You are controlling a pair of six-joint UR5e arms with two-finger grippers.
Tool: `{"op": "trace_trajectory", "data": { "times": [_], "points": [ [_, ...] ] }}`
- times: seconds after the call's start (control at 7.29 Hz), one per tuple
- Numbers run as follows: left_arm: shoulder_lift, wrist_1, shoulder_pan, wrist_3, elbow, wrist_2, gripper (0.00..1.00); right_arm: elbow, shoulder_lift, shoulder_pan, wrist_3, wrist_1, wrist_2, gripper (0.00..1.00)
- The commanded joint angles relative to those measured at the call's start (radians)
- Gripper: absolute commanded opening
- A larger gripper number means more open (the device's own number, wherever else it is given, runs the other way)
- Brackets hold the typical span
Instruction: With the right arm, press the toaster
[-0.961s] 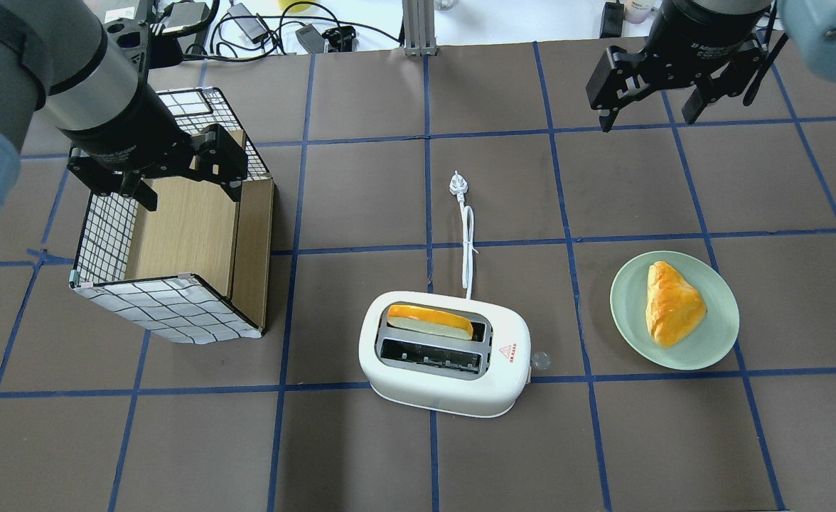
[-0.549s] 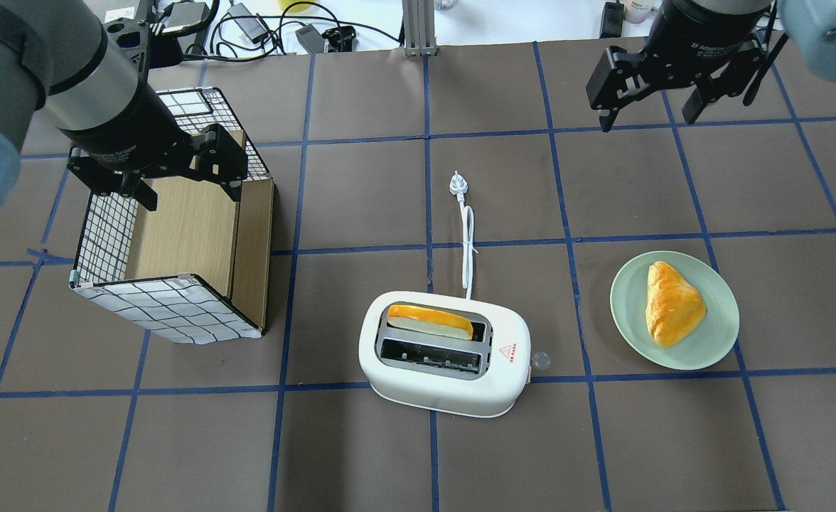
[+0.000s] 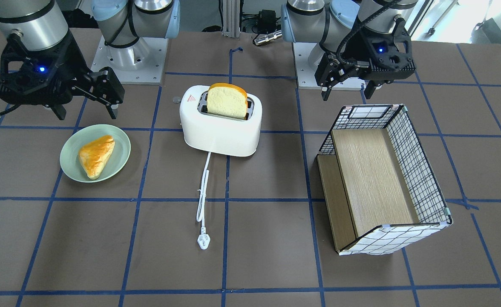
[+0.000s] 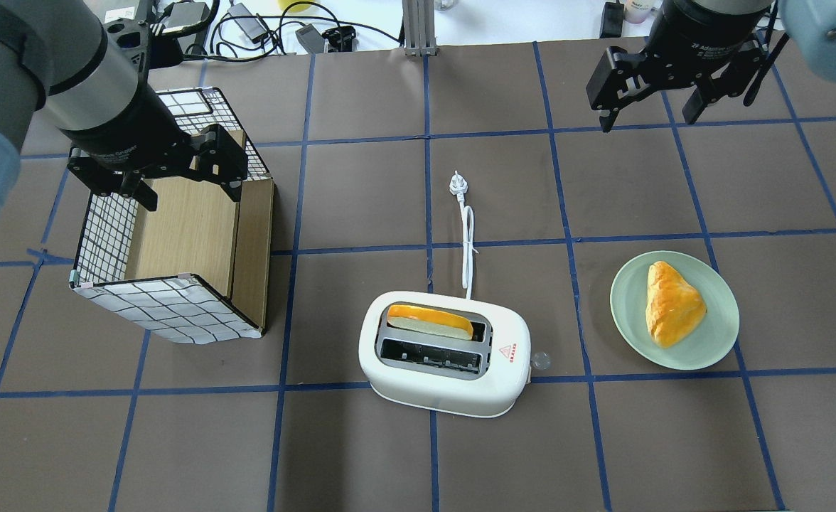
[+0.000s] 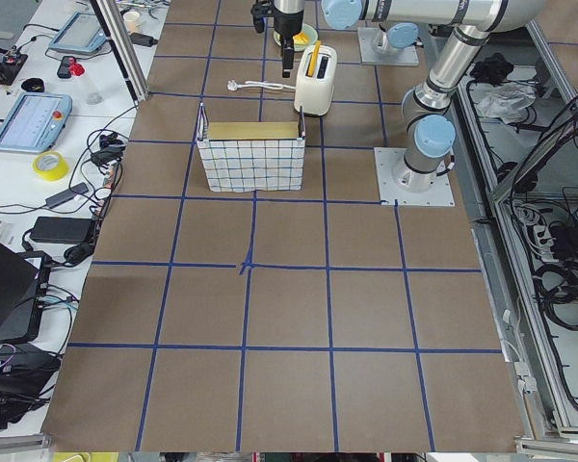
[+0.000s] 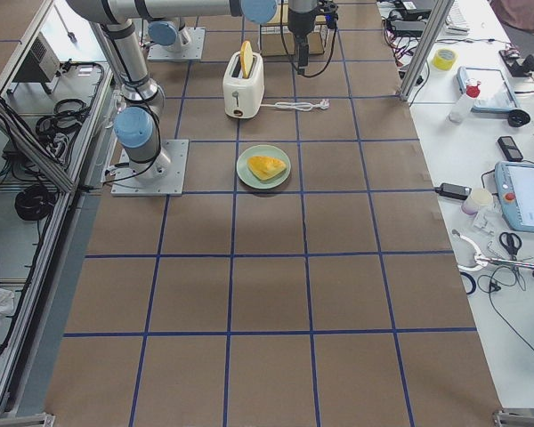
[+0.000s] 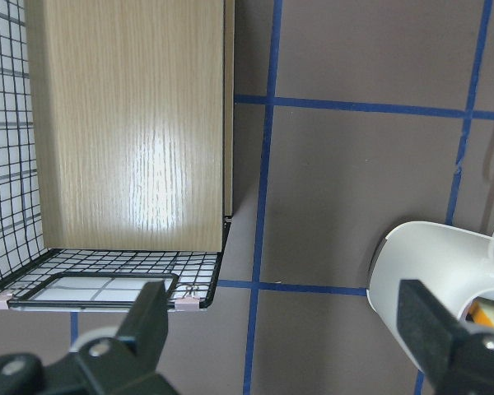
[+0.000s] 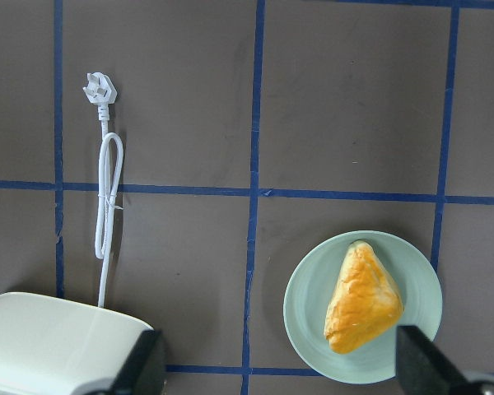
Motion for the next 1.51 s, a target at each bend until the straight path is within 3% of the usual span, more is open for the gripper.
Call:
{"op": "trace_trajectory", "data": {
  "times": [0.0, 0.14, 0.27, 0.69, 0.96, 1.37],
  "points": [
    [0.0, 0.0, 0.0, 0.0, 0.0, 0.0, 1.0, 0.002, -0.003, 0.002, 0.009, 0.02, -0.002, 0.8],
    [0.0, 0.0, 0.0, 0.0, 0.0, 0.0, 1.0, 0.005, -0.017, 0.002, 0.076, 0.12, 0.001, 0.31],
    [0.0, 0.0, 0.0, 0.0, 0.0, 0.0, 1.0, 0.023, -0.021, 0.003, 0.107, 0.17, 0.004, 0.0],
    [0.0, 0.0, 0.0, 0.0, 0.0, 0.0, 1.0, 0.193, -0.11, 0.003, 0.133, 0.177, 0.05, 0.0],
    [0.0, 0.001, 0.0, 0.0, 0.0, 0.0, 1.0, 0.257, -0.109, 0.003, 0.12, 0.174, 0.173, 0.0],
    [0.0, 0.0, 0.0, 0.0, 0.0, 0.0, 1.0, 0.395, -0.1, 0.003, 0.032, 0.109, 0.235, 0.0]
  ]
}}
